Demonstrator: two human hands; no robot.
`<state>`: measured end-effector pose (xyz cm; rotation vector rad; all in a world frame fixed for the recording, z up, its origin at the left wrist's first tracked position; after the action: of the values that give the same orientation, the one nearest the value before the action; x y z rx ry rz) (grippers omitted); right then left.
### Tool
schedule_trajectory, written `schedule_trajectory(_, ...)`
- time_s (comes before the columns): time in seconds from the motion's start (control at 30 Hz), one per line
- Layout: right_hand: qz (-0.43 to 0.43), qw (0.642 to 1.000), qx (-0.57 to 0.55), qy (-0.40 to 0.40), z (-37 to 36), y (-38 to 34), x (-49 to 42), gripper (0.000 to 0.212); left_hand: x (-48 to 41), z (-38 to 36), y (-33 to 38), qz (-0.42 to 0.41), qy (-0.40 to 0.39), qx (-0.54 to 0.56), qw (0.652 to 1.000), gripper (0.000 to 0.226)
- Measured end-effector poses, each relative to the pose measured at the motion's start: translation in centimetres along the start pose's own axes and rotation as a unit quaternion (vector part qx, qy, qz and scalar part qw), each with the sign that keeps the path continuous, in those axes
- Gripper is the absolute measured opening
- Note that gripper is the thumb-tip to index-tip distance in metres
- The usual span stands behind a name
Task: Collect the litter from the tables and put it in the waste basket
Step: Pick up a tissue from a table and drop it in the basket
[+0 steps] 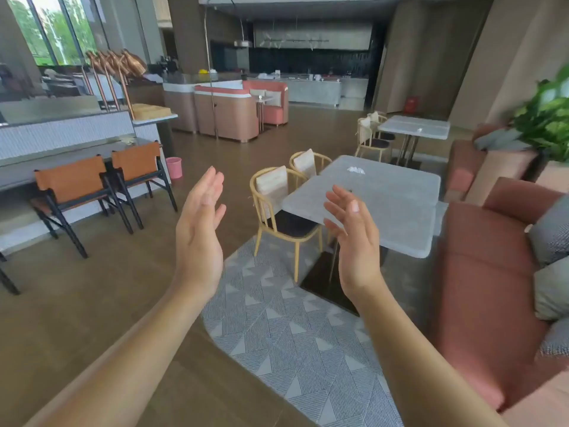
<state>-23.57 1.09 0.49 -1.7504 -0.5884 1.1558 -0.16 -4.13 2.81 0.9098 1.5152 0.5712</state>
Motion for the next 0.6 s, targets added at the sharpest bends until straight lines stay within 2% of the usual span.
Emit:
schedule_trajectory(0.27, -0.048, 0.998, 0.002, -0.026, -2.9, 6.5, -5.0, 0.044, -4.7, 3.6, -6.5, 0.042, -0.021, -0.022, 0.999, 0.047)
schedule_trajectory(0.4, -0.063, 0.997, -0.001, -0.037, -3.9, 11.0, -8.9, 0.055, -7.0, 3.8, -10.9, 0.049, -0.04, -0.039, 0.997, 0.045)
schedule_trajectory(0.53, -0.072, 0.996, -0.018, -0.058, -5.2, 15.8, -13.4, 0.047, -9.7, 3.0, -16.2, 0.057, -0.027, -0.052, 0.997, 0.042)
schedule_trajectory(0.6, -0.07, 0.994, -0.017, -0.077, -5.8, 17.9, -15.5, 0.054, -10.8, 2.3, -18.7, 0.065, -0.015, -0.057, 0.996, 0.044)
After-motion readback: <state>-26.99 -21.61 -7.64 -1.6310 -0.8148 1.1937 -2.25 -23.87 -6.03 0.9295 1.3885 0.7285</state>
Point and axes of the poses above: each hand's wrist, its own x-axis away from the middle knuckle, its own z-axis out of the back of the hand, y = z × x, the point moved 5 cm from there along -x, towards the middle knuckle, and after that the axes turned 2 degrees about -z, right-handed, at the moved point
